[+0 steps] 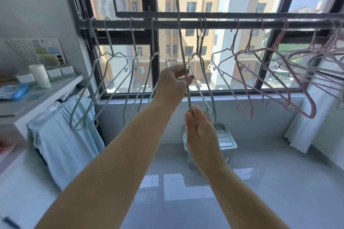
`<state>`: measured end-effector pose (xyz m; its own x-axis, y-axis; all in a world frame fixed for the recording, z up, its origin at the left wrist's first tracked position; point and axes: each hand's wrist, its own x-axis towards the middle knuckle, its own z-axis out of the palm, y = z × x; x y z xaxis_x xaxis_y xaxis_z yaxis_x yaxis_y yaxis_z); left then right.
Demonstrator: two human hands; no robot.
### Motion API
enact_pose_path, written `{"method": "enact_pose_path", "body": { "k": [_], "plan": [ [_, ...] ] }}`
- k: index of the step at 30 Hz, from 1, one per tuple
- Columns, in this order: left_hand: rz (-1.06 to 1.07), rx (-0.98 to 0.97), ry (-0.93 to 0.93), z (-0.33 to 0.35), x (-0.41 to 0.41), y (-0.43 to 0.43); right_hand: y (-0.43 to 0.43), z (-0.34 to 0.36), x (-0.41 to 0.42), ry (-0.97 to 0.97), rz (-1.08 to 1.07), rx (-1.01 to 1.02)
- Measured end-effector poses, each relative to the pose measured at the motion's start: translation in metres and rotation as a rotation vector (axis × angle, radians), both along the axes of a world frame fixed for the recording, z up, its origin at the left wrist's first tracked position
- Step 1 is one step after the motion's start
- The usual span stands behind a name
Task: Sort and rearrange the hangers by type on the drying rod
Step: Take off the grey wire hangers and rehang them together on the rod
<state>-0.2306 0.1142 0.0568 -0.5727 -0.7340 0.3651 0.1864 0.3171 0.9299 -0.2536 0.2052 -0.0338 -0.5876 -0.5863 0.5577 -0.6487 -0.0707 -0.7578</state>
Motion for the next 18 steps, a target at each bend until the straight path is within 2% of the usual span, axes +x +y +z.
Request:
{"method": "enact_pose_path", "body": {
  "k": [9, 12, 16, 18],
  "plan": [
    [0.098, 0.038, -0.134, 0.014, -0.016, -0.026, -0.031, 0.027, -0.012, -0.068, -0.002, 0.109],
    [0.133, 0.016, -0.195, 0.001, -0.016, -0.027, -0.023, 0.025, -0.009, -0.064, 0.038, 0.223],
    [0.223, -0.062, -0.258, -0.014, -0.015, -0.023, 0.002, 0.038, -0.012, 0.122, 0.021, 0.568],
    [0.336, -0.201, -0.302, -0.019, -0.014, -0.021, 0.017, 0.055, -0.015, 0.213, -0.097, 0.431]
  ]
}}
